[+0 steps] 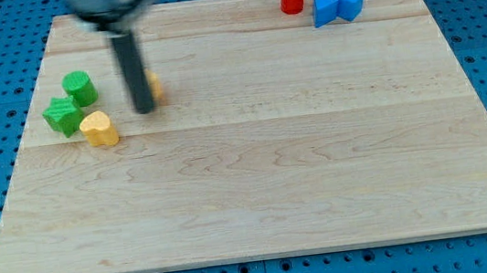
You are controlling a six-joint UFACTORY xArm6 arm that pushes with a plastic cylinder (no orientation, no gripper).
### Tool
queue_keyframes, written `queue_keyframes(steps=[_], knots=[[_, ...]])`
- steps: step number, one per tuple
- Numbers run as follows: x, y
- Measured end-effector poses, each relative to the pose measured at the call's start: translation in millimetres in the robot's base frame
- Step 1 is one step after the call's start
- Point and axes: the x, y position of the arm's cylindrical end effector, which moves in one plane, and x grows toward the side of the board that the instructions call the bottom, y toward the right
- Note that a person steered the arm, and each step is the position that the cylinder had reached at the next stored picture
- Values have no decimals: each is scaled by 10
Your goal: Push the red star into the green circle
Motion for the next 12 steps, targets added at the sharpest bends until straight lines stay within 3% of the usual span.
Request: queue_keyframes(steps=[1, 2, 3, 4, 5, 6, 8, 11, 12], knots=[[284, 708], [8, 1964], [-460, 3291], [-1100, 4244], [-1474, 4700], [-2043, 4050], [-2006, 2847], [-1095, 964], [-1432, 1318]])
